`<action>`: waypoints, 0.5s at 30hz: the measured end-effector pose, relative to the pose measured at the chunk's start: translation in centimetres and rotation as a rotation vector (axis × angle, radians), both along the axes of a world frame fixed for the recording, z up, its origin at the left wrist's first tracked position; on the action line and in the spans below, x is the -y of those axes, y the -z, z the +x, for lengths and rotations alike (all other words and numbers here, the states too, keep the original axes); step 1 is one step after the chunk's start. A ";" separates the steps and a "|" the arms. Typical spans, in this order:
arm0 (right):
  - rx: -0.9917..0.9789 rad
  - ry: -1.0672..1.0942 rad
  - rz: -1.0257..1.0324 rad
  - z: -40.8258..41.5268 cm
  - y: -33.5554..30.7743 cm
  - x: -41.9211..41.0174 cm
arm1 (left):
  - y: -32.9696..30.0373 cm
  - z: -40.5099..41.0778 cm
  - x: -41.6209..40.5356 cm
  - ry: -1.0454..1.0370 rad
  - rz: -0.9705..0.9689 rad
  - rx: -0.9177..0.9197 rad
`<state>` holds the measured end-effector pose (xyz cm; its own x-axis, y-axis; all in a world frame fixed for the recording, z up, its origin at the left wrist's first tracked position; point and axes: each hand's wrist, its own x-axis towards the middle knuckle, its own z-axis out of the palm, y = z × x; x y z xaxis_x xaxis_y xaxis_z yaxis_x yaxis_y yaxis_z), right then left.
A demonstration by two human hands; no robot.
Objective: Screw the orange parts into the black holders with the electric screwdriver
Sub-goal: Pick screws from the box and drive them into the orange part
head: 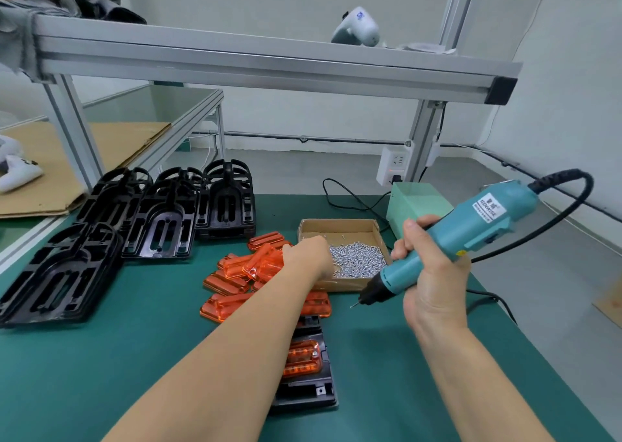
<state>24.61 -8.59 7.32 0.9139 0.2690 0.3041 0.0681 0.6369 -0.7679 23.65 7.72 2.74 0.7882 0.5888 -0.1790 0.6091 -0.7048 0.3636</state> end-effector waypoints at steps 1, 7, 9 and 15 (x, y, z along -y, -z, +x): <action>-0.003 -0.005 -0.004 0.0 0.1 0.0 | 0.3 0.2 0.0 0.003 0.014 0.006; -0.024 -0.003 -0.029 0.2 0.7 0.0 | 0.9 0.4 -0.1 0.061 0.077 0.000; -0.013 -0.001 -0.032 0.1 0.8 -0.1 | 0.6 0.4 -0.1 0.077 0.108 -0.001; -0.004 -0.012 -0.039 0.3 0.7 0.0 | -0.1 0.4 0.1 0.185 0.184 -0.018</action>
